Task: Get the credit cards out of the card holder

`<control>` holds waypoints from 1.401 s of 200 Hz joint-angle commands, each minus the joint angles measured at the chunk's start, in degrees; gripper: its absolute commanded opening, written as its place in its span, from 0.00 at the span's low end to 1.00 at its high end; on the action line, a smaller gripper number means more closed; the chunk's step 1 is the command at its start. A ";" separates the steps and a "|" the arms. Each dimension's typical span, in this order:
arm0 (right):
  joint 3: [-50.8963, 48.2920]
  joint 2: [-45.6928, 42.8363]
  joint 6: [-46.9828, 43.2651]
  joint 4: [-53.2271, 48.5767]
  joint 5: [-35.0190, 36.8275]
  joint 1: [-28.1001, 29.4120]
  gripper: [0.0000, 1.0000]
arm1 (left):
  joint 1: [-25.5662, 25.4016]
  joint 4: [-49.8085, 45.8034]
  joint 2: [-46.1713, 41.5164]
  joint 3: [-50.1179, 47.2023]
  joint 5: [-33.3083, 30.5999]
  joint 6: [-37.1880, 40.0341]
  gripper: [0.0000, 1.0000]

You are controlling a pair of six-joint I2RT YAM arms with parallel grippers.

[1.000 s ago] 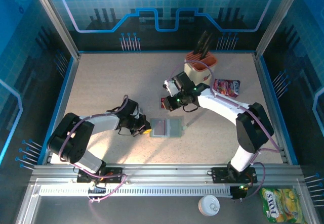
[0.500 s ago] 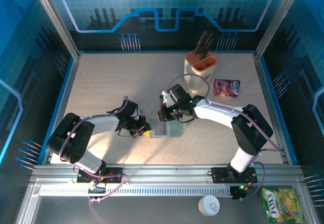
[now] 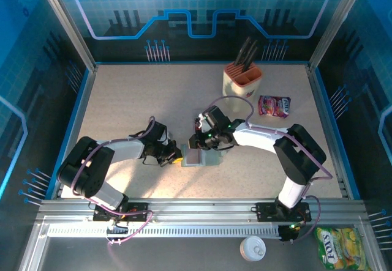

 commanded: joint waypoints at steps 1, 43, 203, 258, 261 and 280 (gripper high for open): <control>0.85 1.43 0.87 -0.86 -1.45 0.15 0.29 | 0.28 -0.22 0.89 -0.95 -0.05 1.14 0.04; 1.11 3.23 1.32 -2.08 -1.36 -0.29 0.36 | 0.33 -0.27 0.78 -0.91 -0.36 1.33 0.04; 1.34 4.78 0.83 -4.42 -1.90 -0.91 0.38 | 0.35 -0.31 1.39 -0.64 -0.72 1.81 0.04; 2.06 4.14 -0.80 -8.83 1.62 -1.01 0.38 | 0.30 -0.59 1.26 -0.60 -0.80 1.85 0.04; 2.10 4.11 -1.00 -9.16 1.81 -1.00 0.38 | 0.34 -0.56 1.27 -0.63 -0.82 1.90 0.04; 2.32 3.77 -1.66 -10.48 2.69 -1.32 0.38 | 0.33 -0.72 1.23 -0.56 -0.82 1.98 0.04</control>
